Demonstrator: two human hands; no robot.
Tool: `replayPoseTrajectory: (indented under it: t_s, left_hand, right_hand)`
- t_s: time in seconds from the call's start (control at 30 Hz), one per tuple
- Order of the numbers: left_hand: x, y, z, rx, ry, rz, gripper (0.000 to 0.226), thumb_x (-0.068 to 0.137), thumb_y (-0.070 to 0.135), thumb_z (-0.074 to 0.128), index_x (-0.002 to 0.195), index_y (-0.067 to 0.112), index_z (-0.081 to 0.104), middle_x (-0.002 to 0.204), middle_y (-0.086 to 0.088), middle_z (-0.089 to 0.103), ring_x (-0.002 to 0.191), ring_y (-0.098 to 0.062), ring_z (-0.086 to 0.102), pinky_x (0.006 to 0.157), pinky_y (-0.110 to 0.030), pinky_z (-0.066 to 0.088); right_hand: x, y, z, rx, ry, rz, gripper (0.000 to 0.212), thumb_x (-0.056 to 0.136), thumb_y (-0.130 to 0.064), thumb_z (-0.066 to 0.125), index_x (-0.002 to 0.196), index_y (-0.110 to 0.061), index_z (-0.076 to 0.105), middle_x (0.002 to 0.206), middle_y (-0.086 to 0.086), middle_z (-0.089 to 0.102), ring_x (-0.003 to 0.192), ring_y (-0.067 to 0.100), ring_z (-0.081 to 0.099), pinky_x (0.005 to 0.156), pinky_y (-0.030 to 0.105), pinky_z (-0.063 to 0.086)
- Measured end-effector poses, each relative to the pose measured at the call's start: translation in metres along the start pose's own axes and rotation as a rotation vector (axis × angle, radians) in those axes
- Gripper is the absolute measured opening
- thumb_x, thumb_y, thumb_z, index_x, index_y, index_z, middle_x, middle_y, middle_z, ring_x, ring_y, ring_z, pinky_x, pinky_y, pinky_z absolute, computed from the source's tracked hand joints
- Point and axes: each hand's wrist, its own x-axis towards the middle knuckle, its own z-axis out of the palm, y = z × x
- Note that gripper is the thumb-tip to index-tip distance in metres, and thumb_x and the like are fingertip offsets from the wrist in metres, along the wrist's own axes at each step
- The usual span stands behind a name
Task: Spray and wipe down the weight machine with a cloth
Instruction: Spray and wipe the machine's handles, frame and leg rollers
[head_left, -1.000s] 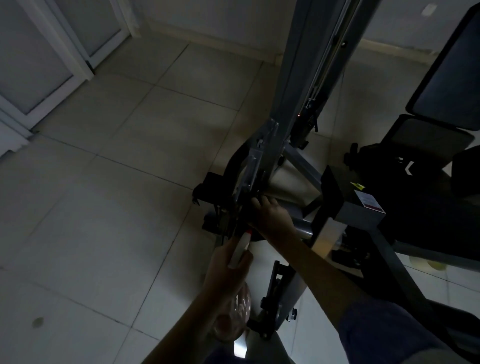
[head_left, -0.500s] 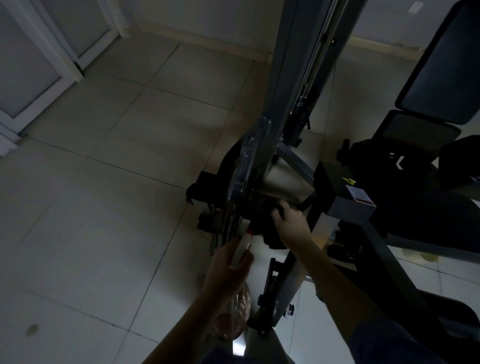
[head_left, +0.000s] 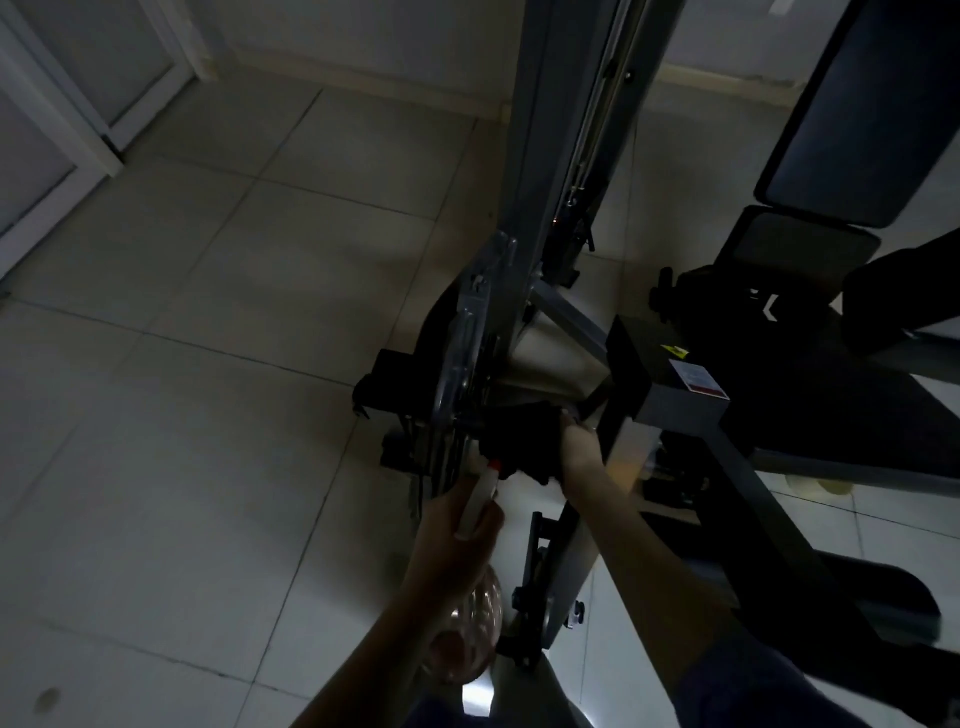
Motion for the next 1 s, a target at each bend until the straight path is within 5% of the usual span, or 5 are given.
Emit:
replayPoseTrajectory:
  t_s: [0.27,0.43,0.63,0.87,1.0]
  left_hand:
    - [0.0,-0.003,-0.004,-0.003,-0.041,-0.001,0.009,0.095,0.003,0.051,0.092,0.004,0.06,0.06,-0.005,0.053,0.046,-0.01,0.044,0.046,-0.02,0.036]
    - [0.0,0.001,-0.004,-0.014,-0.032,-0.011,0.023,0.093,0.003,0.053,0.09,0.026,0.058,0.08,-0.028,0.061,0.061,-0.022,0.053,0.052,-0.024,0.041]
    - [-0.002,-0.011,-0.01,-0.004,-0.077,-0.024,0.012,0.094,0.003,0.051,0.098,-0.005,0.058,0.064,-0.012,0.051,0.049,-0.009,0.045,0.047,-0.015,0.036]
    - [-0.007,-0.01,-0.016,0.011,-0.081,0.03,0.024,0.096,0.008,0.051,0.098,0.031,0.058,0.078,-0.021,0.061,0.06,-0.028,0.053,0.056,-0.027,0.044]
    - [-0.007,-0.015,-0.018,0.002,-0.095,0.034,0.018,0.096,0.008,0.05,0.097,0.023,0.059,0.064,-0.01,0.053,0.049,-0.017,0.047,0.049,-0.022,0.04]
  right_hand:
    - [0.001,0.026,0.019,-1.078,0.103,-0.775,0.034,0.099,-0.035,0.039,0.108,-0.008,0.057,0.106,0.011,0.054,0.096,0.027,0.055,0.081,0.043,0.049]
    - [0.016,-0.013,0.027,-0.875,0.17,-0.428,0.045,0.101,-0.034,0.036,0.102,0.003,0.061,0.098,0.023,0.063,0.093,0.038,0.061,0.075,0.037,0.046]
    - [-0.015,0.023,0.027,-1.133,0.023,-1.061,0.035,0.098,-0.034,0.039,0.116,-0.011,0.058,0.105,0.01,0.061,0.094,0.026,0.059,0.083,0.04,0.047]
    - [-0.005,-0.009,0.051,-1.336,0.036,-0.754,0.045,0.101,-0.042,0.031,0.112,-0.012,0.062,0.113,0.012,0.058,0.105,0.031,0.056,0.078,0.036,0.043]
    - [-0.012,0.01,0.042,-1.451,-0.007,-1.001,0.052,0.098,-0.047,0.023,0.12,-0.014,0.057,0.116,0.01,0.057,0.106,0.029,0.054,0.085,0.04,0.043]
